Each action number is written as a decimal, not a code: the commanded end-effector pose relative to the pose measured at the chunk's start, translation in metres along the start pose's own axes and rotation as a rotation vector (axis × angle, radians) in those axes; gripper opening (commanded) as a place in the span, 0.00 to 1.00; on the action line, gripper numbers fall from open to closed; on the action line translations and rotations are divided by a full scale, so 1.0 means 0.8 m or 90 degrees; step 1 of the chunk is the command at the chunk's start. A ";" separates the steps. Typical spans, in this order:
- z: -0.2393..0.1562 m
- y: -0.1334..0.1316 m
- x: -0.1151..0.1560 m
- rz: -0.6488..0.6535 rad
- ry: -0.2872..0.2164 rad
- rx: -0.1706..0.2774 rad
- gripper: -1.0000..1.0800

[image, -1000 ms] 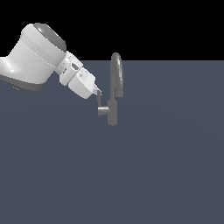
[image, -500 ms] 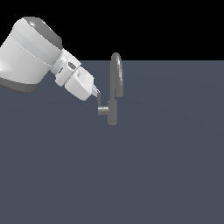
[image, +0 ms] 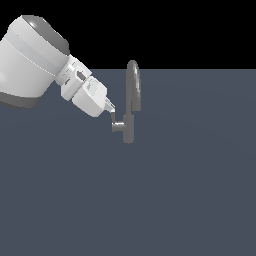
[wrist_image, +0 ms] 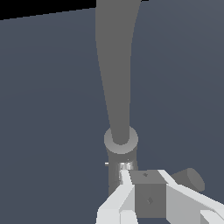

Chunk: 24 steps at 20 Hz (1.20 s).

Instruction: Turn on the faucet by rotating a designated handle.

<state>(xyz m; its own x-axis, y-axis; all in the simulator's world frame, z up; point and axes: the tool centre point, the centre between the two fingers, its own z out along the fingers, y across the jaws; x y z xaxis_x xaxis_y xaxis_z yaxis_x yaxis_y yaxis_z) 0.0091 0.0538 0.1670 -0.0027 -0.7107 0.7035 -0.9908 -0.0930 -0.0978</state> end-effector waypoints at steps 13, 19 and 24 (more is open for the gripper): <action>0.017 0.049 -0.020 -0.004 0.002 -0.002 0.00; 0.044 0.074 -0.039 -0.003 0.003 -0.010 0.00; 0.037 0.071 -0.047 -0.002 0.000 0.007 0.00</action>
<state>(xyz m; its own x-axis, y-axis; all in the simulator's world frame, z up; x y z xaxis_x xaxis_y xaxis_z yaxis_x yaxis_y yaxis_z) -0.0426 0.0544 0.1121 0.0012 -0.7133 0.7009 -0.9898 -0.1008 -0.1008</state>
